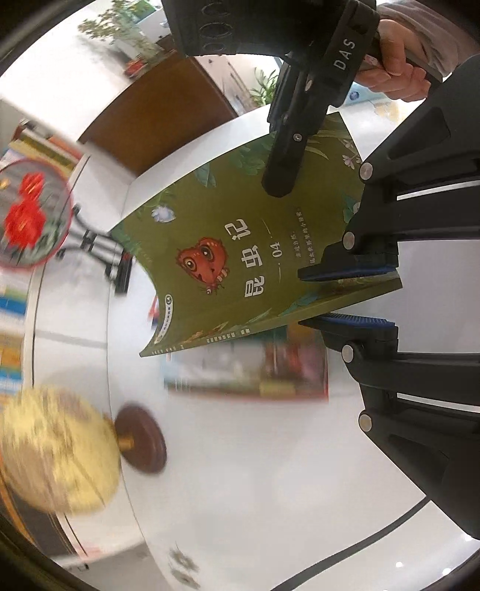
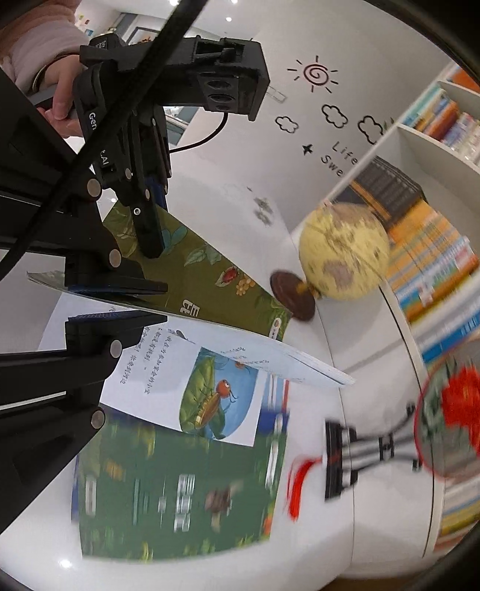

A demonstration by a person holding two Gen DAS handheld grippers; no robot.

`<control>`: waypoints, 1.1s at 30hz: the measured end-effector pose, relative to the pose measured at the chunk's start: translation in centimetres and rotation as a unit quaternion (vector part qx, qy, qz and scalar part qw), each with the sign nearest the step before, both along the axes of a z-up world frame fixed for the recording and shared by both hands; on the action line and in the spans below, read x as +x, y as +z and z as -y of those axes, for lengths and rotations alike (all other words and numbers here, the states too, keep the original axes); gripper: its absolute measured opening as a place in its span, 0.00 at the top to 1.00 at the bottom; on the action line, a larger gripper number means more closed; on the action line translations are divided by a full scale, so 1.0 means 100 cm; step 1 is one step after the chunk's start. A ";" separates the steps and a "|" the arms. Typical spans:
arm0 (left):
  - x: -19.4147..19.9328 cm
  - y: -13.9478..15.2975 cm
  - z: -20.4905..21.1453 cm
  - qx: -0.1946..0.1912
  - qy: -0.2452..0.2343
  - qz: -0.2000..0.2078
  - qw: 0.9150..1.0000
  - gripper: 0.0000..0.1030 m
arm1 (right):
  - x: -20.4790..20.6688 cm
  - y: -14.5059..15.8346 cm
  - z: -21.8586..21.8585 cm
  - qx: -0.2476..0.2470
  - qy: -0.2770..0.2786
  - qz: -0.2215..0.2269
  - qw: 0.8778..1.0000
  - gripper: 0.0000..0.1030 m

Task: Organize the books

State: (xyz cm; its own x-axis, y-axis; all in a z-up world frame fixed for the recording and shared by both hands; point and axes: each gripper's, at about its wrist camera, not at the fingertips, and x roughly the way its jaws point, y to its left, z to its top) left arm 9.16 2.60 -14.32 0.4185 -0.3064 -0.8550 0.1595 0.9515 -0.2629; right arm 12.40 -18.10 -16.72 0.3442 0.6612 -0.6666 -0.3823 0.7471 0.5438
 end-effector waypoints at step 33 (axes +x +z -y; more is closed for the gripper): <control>-0.047 -0.110 -0.239 0.005 0.148 -0.099 0.984 0.80 | 0.002 -0.097 -0.260 -0.050 0.058 -0.146 0.986 0.92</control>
